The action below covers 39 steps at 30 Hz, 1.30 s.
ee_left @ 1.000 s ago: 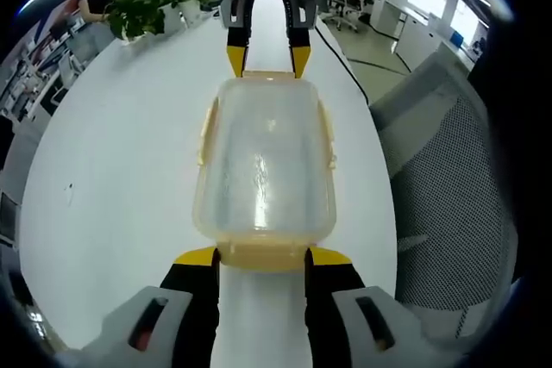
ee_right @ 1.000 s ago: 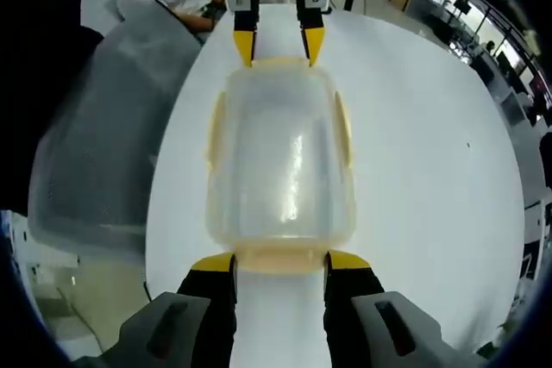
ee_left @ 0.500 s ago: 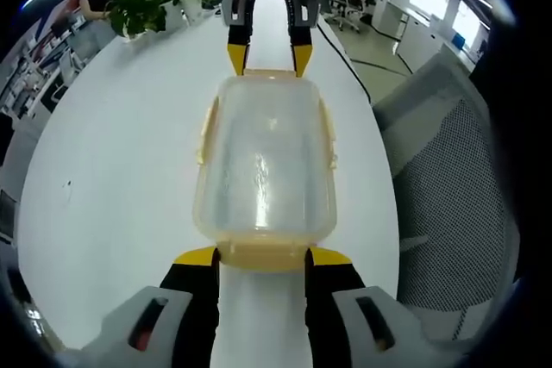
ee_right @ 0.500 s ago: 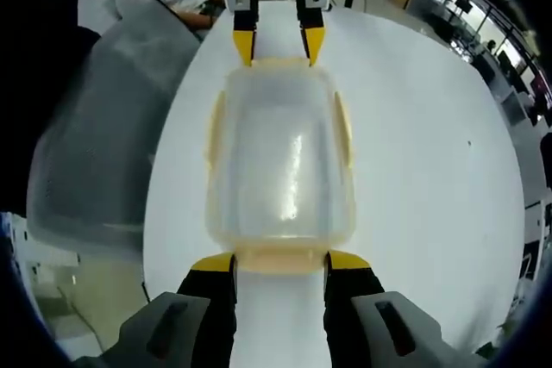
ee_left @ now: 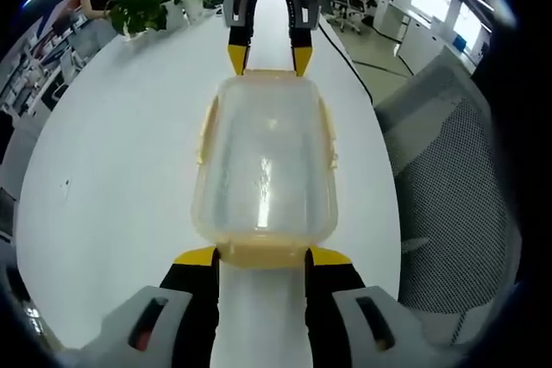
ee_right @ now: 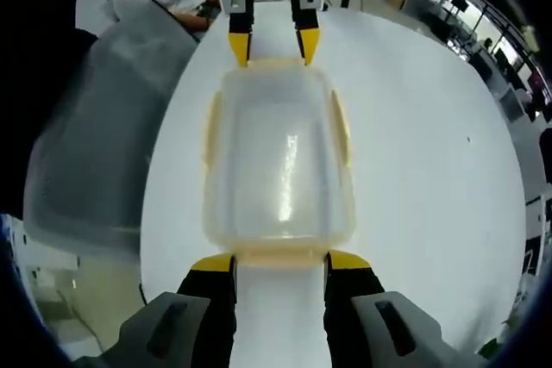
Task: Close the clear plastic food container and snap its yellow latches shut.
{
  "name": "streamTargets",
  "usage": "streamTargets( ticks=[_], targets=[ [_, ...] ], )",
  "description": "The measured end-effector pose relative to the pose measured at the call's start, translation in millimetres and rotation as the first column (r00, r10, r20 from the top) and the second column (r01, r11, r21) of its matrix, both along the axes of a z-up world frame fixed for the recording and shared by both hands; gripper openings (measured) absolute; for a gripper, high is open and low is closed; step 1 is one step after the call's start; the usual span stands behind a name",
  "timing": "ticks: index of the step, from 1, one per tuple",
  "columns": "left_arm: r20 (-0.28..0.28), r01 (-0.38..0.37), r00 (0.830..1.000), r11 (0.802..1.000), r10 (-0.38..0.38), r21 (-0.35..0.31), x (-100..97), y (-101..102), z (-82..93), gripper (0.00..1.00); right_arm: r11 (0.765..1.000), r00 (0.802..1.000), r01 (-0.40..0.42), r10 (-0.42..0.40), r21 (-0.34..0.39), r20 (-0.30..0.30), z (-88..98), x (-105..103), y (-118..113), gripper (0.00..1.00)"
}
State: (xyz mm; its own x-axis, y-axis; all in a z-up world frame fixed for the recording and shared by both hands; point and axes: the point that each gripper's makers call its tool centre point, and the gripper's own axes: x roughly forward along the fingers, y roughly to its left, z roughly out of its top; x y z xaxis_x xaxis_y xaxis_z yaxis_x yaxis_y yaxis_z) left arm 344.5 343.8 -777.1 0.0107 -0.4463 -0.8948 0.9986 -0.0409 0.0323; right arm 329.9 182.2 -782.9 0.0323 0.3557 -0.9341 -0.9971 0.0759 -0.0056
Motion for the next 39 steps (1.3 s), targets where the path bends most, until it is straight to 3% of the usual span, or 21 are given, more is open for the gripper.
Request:
streamTargets(
  ticks=[18,23,26,35,39],
  targets=[
    [0.002,0.029,1.0,1.0,-0.029,-0.004,0.5,-1.2,-3.1,0.38,1.0,1.0,-0.004,0.004,0.018,0.006,-2.6,0.1,0.1,0.39],
    [0.009,0.034,0.999,0.999,-0.034,-0.015,0.8,-0.6,-3.7,0.39,0.999,1.0,0.028,-0.028,0.023,-0.011,-3.6,-1.8,-3.7,0.37],
    [0.026,0.044,0.999,0.999,-0.044,0.013,2.3,2.8,-7.1,0.38,0.999,0.999,0.04,-0.04,0.029,-0.005,-1.5,-1.2,-3.6,0.37],
    [0.0,0.017,1.0,1.0,-0.017,0.021,2.2,9.5,-3.8,0.37,0.994,0.995,0.101,-0.1,0.049,-0.017,9.5,5.0,-7.3,0.42],
    [-0.012,-0.006,1.0,1.0,0.006,0.013,3.6,11.2,1.2,0.37,0.987,0.988,0.145,-0.14,0.071,-0.068,14.4,-0.6,-6.5,0.43]
  ],
)
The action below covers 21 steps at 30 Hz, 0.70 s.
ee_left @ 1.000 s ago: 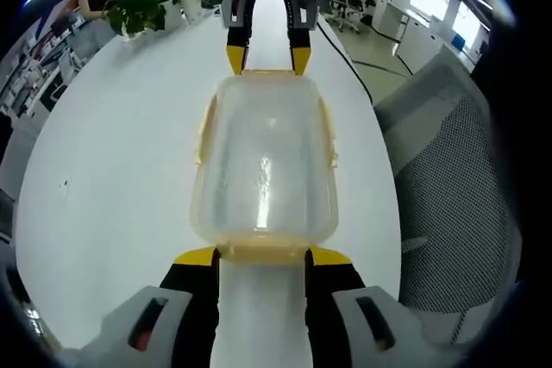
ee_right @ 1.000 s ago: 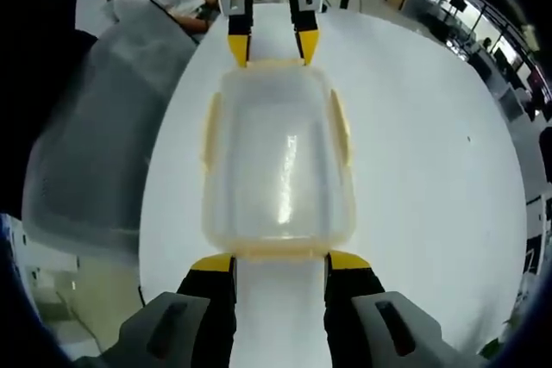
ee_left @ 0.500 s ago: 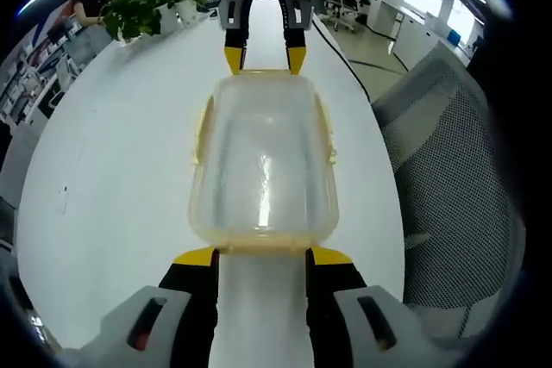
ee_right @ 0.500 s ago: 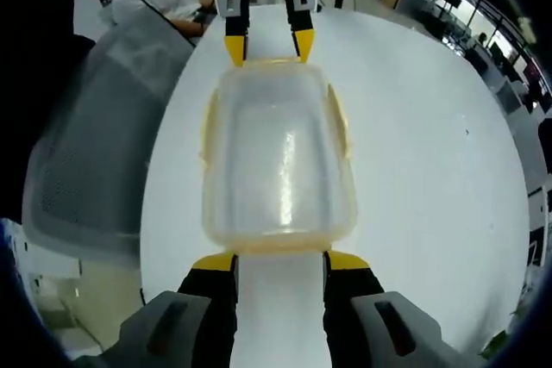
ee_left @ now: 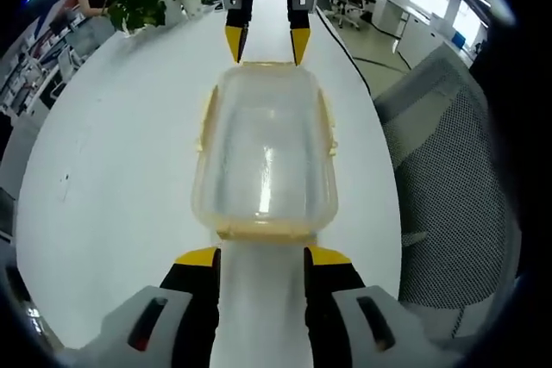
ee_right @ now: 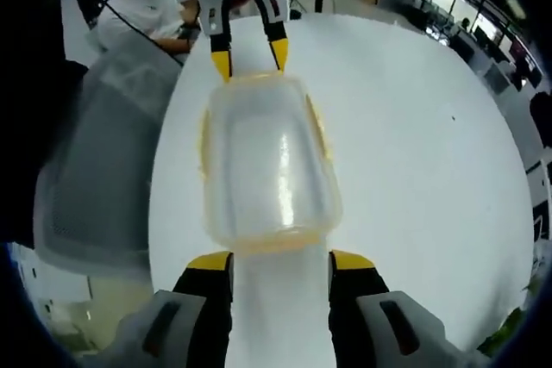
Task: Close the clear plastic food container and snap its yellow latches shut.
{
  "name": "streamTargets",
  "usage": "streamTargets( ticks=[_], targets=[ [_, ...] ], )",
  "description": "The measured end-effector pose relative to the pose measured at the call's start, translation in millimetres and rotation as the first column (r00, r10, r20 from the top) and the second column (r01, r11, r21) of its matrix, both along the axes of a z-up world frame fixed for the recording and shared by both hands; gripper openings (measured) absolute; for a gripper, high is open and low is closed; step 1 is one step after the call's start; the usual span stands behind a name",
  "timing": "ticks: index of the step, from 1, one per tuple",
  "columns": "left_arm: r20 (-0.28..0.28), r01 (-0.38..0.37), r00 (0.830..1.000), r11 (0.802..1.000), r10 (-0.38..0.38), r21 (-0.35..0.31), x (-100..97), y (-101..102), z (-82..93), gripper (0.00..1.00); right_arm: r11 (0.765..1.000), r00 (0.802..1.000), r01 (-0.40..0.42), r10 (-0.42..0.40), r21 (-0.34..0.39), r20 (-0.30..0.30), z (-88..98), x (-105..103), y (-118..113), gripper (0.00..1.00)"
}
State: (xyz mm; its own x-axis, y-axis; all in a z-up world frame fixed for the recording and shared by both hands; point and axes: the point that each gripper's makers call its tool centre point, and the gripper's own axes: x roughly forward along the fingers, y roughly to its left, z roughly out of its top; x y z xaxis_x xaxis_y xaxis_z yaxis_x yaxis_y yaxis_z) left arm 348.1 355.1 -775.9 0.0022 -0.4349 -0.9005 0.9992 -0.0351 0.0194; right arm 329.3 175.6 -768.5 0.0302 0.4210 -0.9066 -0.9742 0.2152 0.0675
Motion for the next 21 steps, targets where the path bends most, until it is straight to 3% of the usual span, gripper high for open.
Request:
streamTargets(
  ticks=[4,7,11,15,18,21],
  targets=[
    [-0.029,-0.04,0.999,0.999,0.039,-0.016,-0.4,0.3,5.2,0.39,0.997,0.997,0.073,-0.072,0.031,-0.038,4.0,-0.6,3.7,0.42],
    [-0.102,-0.111,0.989,0.993,0.106,-0.045,-5.9,-3.1,9.5,0.38,0.992,0.991,0.121,-0.119,0.041,-0.057,4.8,0.5,5.5,0.42],
    [-0.109,-0.146,0.984,0.988,0.141,-0.044,-4.7,-3.0,11.4,0.35,0.982,0.981,0.181,-0.177,0.053,-0.076,6.1,2.6,8.7,0.41],
    [-0.176,-0.243,0.958,0.967,0.228,-0.069,-5.2,-7.5,16.2,0.33,0.963,0.964,0.255,-0.246,0.085,-0.102,10.2,5.0,13.5,0.39],
    [-0.178,-0.272,0.95,0.959,0.255,-0.081,-1.9,-9.1,18.5,0.34,0.956,0.957,0.279,-0.27,0.086,-0.104,11.0,5.0,11.8,0.39],
    [-0.195,-0.349,0.924,0.933,0.328,-0.086,3.8,-9.6,20.2,0.34,0.928,0.93,0.358,-0.344,0.106,-0.126,11.7,8.4,10.6,0.39]
  ],
)
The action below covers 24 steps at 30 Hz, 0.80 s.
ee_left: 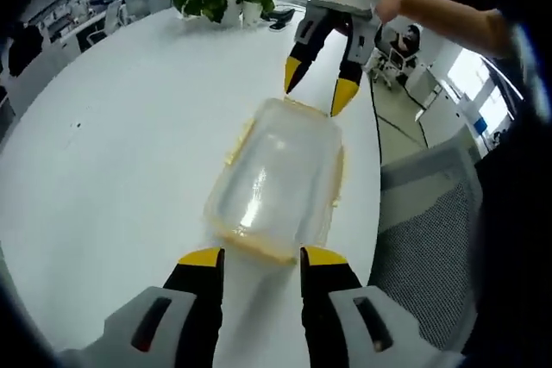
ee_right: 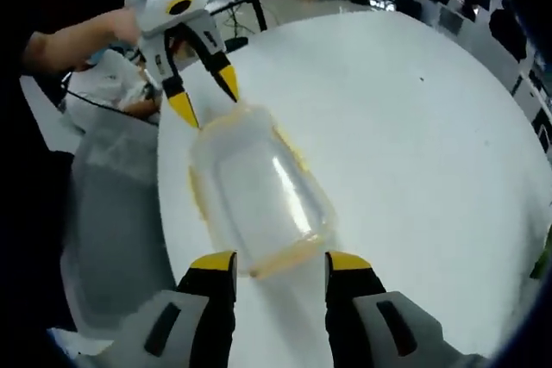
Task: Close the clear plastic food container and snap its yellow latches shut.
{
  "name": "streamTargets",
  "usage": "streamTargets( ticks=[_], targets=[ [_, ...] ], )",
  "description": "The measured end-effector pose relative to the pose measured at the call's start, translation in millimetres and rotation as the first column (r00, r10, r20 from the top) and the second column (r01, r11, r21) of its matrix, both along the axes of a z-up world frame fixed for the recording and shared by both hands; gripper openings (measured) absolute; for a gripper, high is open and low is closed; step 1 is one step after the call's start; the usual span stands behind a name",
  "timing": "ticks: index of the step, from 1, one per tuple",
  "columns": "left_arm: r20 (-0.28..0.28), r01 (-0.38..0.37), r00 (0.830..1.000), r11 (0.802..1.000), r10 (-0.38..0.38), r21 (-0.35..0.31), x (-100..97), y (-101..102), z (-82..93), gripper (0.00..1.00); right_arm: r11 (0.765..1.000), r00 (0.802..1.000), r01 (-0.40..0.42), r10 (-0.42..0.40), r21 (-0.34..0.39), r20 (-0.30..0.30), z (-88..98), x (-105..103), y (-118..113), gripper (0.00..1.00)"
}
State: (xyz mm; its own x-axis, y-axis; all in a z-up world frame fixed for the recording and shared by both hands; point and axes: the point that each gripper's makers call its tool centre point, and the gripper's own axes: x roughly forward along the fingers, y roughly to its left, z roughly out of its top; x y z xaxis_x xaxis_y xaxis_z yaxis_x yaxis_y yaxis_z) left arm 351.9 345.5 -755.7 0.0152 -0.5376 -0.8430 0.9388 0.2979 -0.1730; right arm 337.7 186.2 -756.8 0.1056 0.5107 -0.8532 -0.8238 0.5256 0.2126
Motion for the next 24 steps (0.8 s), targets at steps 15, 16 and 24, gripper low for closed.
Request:
streamTargets(
  ticks=[15,16,24],
  targets=[
    [-0.158,-0.303,0.944,0.951,0.29,-0.065,-1.3,-2.1,-4.8,0.32,0.986,0.988,0.156,-0.154,0.067,-0.035,-5.4,-1.1,1.3,0.35],
    [-0.166,-0.32,0.937,0.945,0.306,-0.064,-1.0,-1.8,-6.5,0.32,0.984,0.986,0.162,-0.159,0.069,-0.038,-6.0,-1.3,1.6,0.35],
    [-0.223,-0.415,0.889,0.909,0.4,-0.024,-3.8,1.9,-12.3,0.29,0.958,0.963,0.265,-0.257,0.113,-0.082,-7.0,-0.4,1.7,0.35]
  ],
)
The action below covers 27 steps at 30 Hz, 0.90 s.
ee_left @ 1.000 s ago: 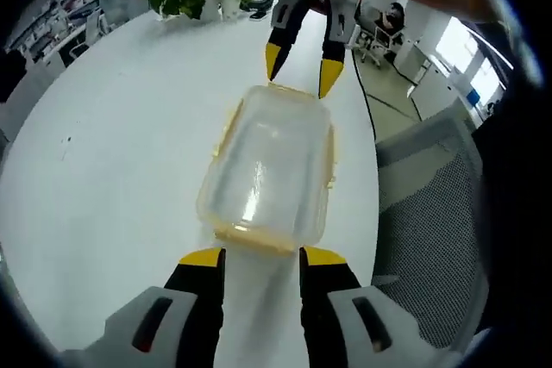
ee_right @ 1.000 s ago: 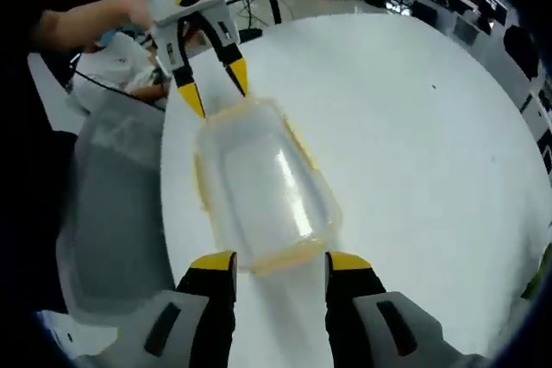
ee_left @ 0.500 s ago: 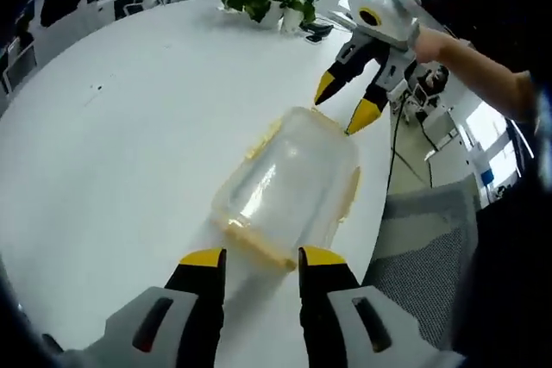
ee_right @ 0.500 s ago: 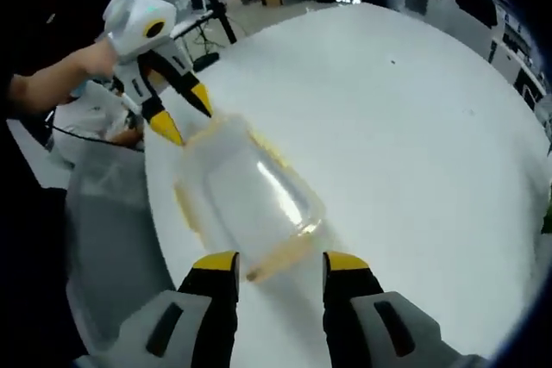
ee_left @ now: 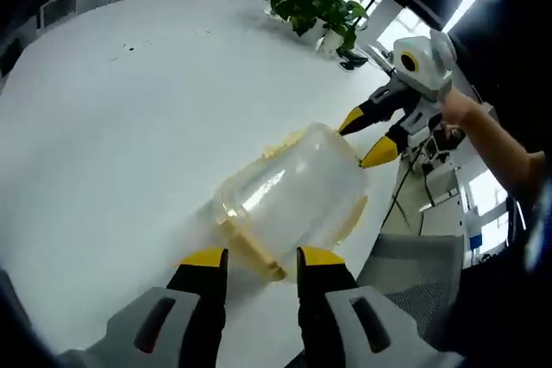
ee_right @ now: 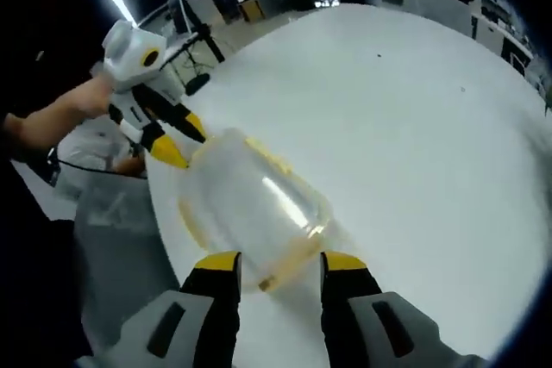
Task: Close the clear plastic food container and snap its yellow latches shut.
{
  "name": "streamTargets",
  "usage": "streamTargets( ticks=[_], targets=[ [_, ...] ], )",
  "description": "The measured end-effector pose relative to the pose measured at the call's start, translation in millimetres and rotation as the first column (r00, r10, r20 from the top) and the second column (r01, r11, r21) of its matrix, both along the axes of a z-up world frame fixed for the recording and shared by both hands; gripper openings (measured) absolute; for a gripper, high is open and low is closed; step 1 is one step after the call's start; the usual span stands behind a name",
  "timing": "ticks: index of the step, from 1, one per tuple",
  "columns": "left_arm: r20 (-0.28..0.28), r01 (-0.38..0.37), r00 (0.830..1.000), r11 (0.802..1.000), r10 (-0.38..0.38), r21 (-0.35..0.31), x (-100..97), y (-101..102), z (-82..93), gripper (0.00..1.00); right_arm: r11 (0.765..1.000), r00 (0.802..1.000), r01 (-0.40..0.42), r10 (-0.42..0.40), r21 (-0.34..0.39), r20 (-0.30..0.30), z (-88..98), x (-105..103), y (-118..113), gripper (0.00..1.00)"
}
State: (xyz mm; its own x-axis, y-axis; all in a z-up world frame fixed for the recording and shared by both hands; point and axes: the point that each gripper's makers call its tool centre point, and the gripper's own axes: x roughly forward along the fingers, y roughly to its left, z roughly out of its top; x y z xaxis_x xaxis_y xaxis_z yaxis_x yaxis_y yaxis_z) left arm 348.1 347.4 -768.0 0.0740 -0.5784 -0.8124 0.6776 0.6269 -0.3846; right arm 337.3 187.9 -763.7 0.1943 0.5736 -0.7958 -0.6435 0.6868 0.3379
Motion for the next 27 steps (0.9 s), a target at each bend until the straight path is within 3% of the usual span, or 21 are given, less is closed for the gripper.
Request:
streamTargets(
  ticks=[5,12,27],
  targets=[
    [-0.029,-0.054,0.998,0.999,0.054,-0.002,-1.0,-0.2,-4.3,0.27,0.999,1.0,0.025,-0.025,0.027,-0.015,-1.8,-3.2,1.1,0.35],
    [-0.055,-0.105,0.993,0.994,0.103,-0.024,-0.9,-3.8,-5.2,0.29,1.0,0.999,0.027,-0.026,0.012,-0.043,-10.5,-8.5,-0.5,0.33],
    [-0.075,-0.122,0.99,0.991,0.118,-0.049,-2.8,-7.2,-6.1,0.28,0.999,0.995,0.041,-0.038,0.035,-0.088,-10.6,-13.5,4.4,0.32]
  ],
)
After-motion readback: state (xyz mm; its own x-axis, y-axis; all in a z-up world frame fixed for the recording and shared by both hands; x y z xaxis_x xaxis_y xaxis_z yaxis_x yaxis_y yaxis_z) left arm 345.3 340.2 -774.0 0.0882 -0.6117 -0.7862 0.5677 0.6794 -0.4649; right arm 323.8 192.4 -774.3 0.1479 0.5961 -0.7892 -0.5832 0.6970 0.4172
